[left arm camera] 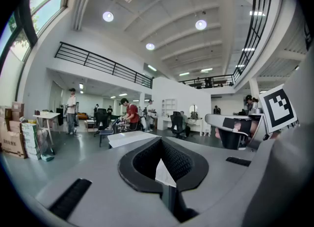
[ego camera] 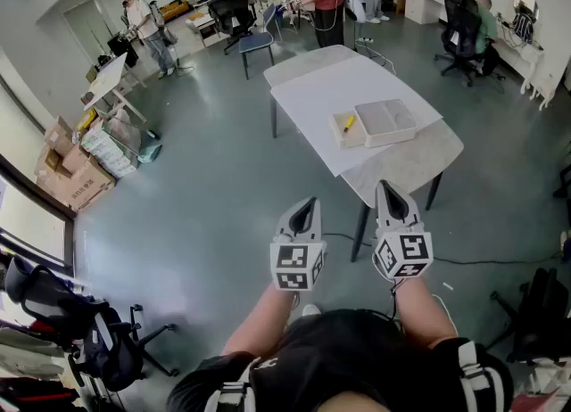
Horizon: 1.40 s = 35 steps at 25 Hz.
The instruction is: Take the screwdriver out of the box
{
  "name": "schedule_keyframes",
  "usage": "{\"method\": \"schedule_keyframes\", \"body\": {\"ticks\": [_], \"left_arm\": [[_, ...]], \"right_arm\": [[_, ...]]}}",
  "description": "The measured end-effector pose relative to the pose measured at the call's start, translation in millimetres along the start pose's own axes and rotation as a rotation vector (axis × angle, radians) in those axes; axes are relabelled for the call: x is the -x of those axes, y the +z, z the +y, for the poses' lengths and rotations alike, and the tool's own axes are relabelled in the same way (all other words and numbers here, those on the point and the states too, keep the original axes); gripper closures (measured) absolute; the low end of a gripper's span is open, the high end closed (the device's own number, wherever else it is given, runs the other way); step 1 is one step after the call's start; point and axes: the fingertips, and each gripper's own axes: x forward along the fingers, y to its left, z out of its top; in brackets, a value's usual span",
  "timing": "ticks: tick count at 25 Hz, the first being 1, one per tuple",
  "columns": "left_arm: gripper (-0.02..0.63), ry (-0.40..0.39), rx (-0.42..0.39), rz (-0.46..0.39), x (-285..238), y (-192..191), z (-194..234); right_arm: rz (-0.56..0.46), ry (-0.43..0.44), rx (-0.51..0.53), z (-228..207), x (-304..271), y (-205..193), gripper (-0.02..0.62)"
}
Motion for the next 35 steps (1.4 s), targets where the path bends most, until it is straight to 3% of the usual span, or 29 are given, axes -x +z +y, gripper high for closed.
{"method": "schedule_keyframes", "body": {"ticks": [15, 28, 35], "left_arm": [[0.601, -0.005, 0.02, 0.017, 7, -11, 21], [0.601, -0.013, 0.018, -0.004, 22, -18, 87], [0.601, -0.021, 0.023, -0.003, 30, -26, 112]], "right_arm": [[0.011, -0.025, 0.01, 21, -11, -11, 0.581], [0.024, -0.041, 0.023, 76, -43, -27, 0.581], [0.042, -0.047, -0.05, 94, -51, -36, 0.581]]}}
